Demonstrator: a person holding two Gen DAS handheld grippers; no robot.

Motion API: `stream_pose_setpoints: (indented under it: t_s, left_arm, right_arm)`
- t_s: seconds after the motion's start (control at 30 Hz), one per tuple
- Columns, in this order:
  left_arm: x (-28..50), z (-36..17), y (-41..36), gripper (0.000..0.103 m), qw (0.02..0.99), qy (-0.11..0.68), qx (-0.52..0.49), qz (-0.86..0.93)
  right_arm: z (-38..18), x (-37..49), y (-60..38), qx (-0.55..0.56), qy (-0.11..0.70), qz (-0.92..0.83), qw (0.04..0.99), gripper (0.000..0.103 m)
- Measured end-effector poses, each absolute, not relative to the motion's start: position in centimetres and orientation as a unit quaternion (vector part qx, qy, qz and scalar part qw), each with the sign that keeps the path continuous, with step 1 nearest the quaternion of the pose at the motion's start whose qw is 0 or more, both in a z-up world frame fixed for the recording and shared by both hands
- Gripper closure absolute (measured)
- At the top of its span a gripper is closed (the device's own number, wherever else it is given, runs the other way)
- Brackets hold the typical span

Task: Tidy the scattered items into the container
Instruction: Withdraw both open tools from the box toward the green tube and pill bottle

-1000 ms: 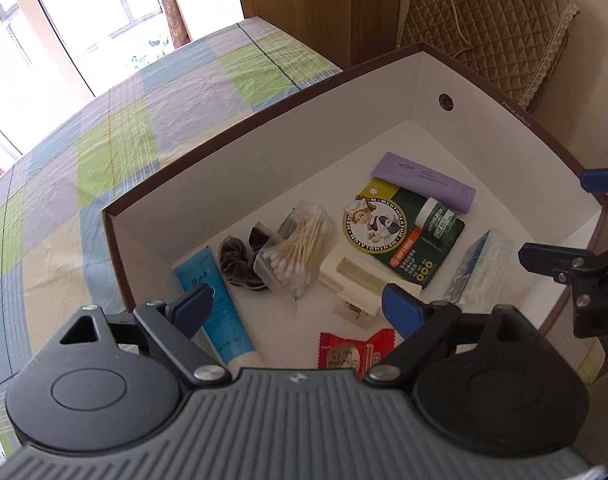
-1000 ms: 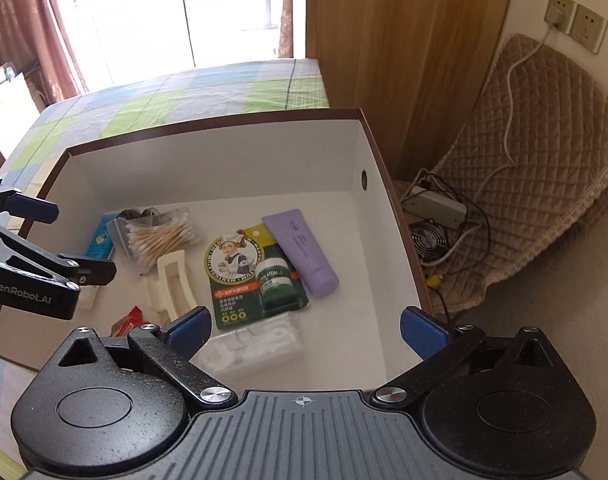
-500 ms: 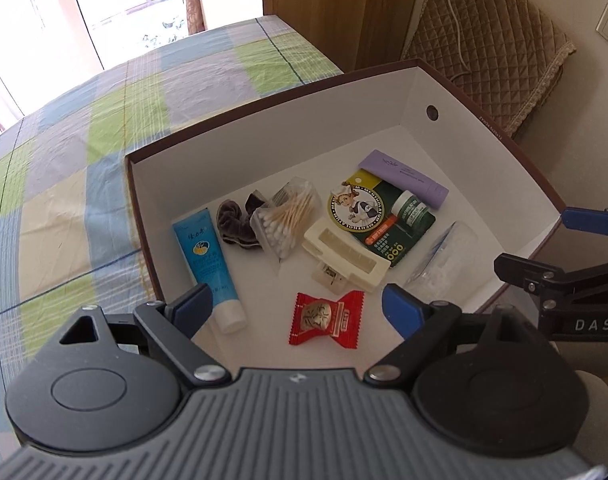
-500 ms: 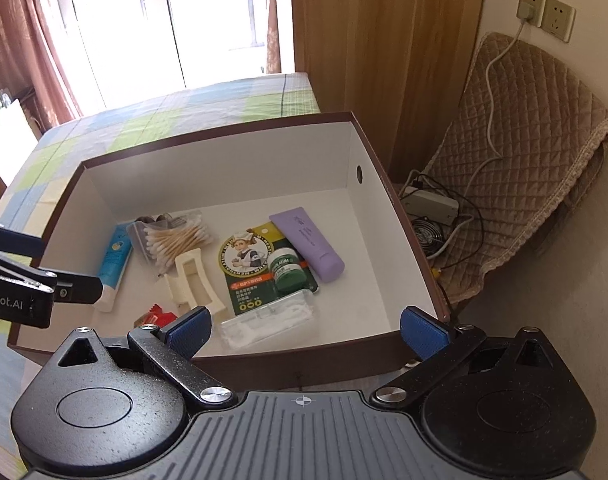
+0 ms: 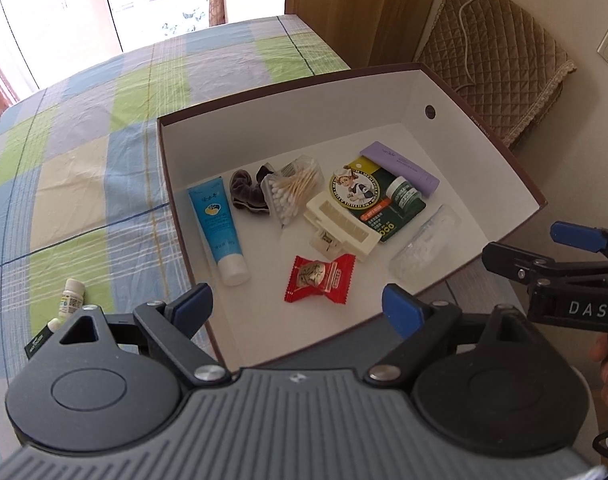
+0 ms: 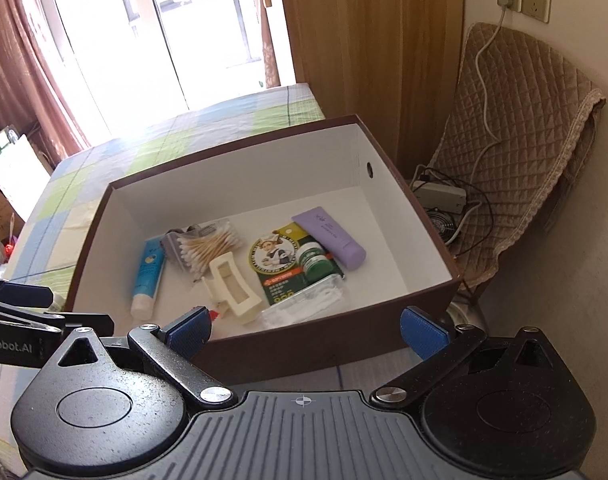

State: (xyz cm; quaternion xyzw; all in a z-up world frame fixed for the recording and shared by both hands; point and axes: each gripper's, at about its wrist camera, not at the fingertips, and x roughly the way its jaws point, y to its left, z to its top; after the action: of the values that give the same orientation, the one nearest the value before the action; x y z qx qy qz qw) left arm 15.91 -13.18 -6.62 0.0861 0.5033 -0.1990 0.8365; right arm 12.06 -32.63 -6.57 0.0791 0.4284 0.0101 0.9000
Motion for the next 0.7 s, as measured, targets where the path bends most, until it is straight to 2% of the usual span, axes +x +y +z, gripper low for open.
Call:
stream_pose_setpoints:
  t_s: [0.7]
  left_arm:
    - [9.7,-4.5,-9.5,0.013,0.858,0.479,0.083,-0.169]
  right_arm:
    - [-5.0,7.2,-28.5,0.098,0.425,0.024,0.899,0.0]
